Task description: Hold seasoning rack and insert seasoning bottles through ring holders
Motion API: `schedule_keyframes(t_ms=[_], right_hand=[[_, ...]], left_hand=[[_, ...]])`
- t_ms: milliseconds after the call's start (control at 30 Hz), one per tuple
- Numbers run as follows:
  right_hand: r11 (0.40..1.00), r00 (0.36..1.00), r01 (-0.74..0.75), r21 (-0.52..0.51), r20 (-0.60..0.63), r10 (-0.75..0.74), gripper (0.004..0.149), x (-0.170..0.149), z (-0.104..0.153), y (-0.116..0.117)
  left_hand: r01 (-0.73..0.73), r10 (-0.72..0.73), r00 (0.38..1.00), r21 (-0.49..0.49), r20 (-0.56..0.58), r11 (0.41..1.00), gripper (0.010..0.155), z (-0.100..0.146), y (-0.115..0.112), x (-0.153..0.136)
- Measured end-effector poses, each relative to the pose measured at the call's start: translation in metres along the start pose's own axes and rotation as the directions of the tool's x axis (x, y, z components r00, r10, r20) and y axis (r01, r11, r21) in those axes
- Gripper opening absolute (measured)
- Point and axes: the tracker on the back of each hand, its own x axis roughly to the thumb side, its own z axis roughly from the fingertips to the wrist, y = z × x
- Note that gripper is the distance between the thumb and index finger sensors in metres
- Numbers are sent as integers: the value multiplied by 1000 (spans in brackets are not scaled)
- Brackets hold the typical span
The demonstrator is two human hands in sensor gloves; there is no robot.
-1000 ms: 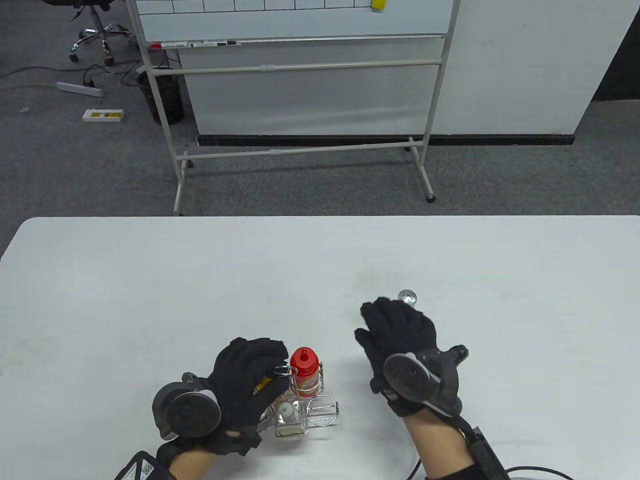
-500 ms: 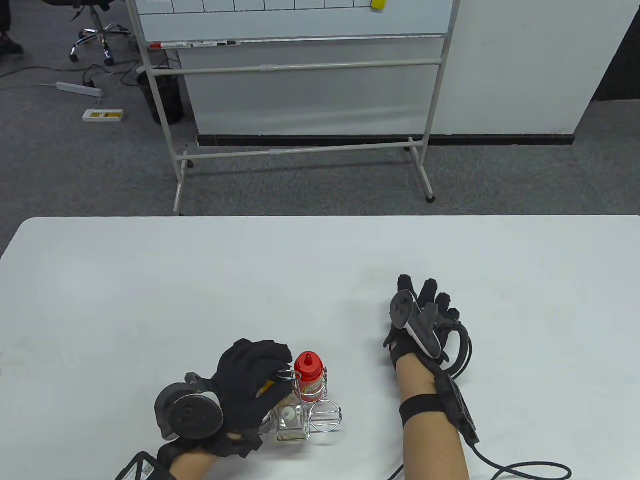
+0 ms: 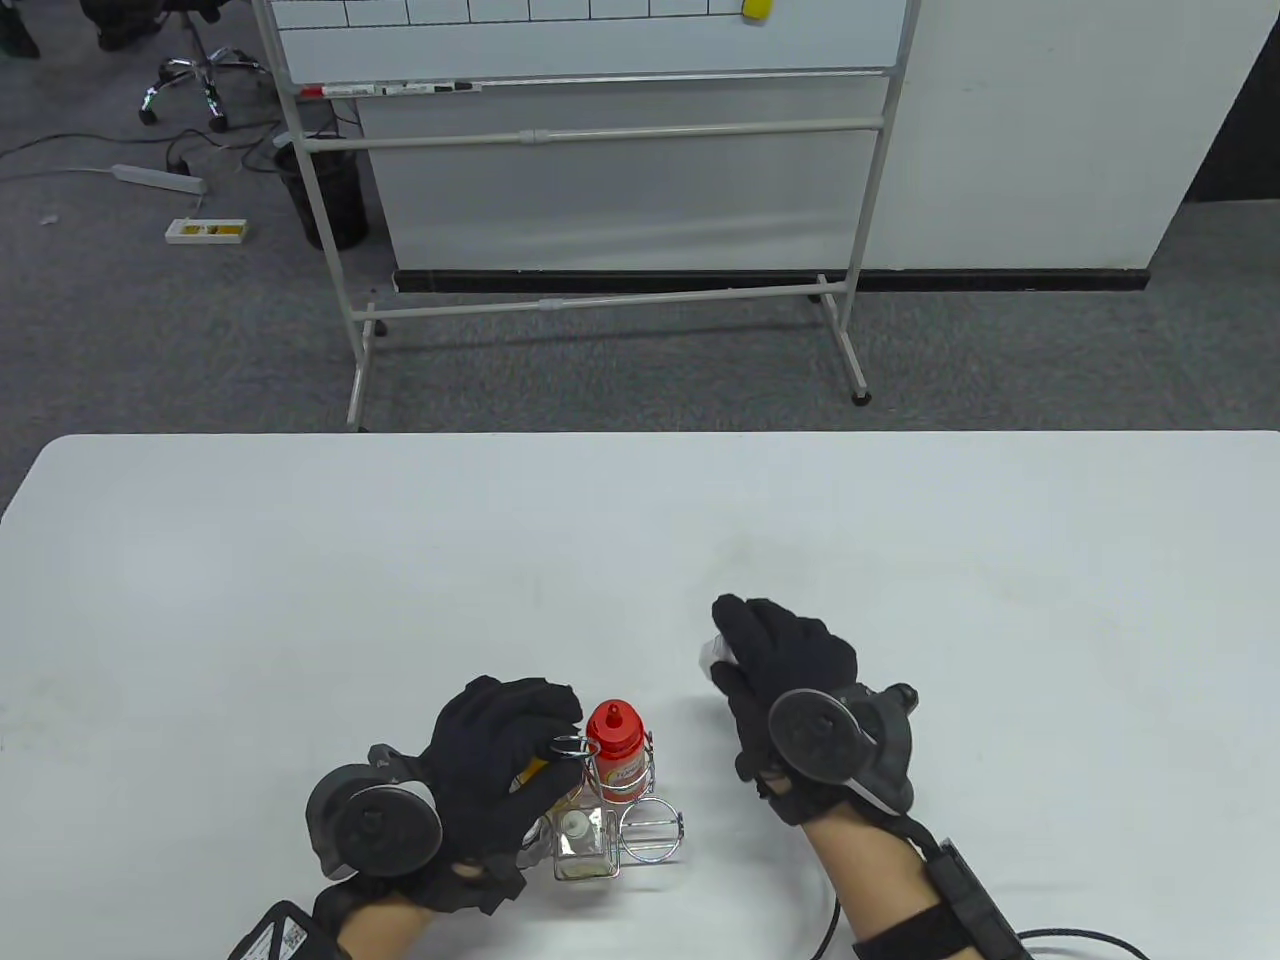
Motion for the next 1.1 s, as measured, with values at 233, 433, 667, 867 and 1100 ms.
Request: schedule_keyframes(t_ms=[233, 433, 667, 867, 1100], right_hand=[[958, 932, 278, 69, 221, -286, 68, 17, 33, -26], [930, 892, 293, 221, 287, -349, 67, 29, 37, -11], [906, 888, 181, 382, 333, -318, 66, 43, 42, 14], [910, 887, 23, 413, 411, -209, 67, 52, 46, 22], [901, 888, -9, 434, 418, -193, 65, 55, 47, 24]], left_hand=[[11, -11, 1000, -15, 2, 1000, 43, 0, -3, -1], [8, -8, 1000, -24, 6, 1000, 43, 0, -5, 0], [-22, 22, 1000, -18, 8, 1000, 43, 0, -5, 1], [-48, 48, 999, -19, 4, 999, 43, 0, -6, 2], [-48, 48, 999, -16, 2, 999, 43, 0, -4, 1]])
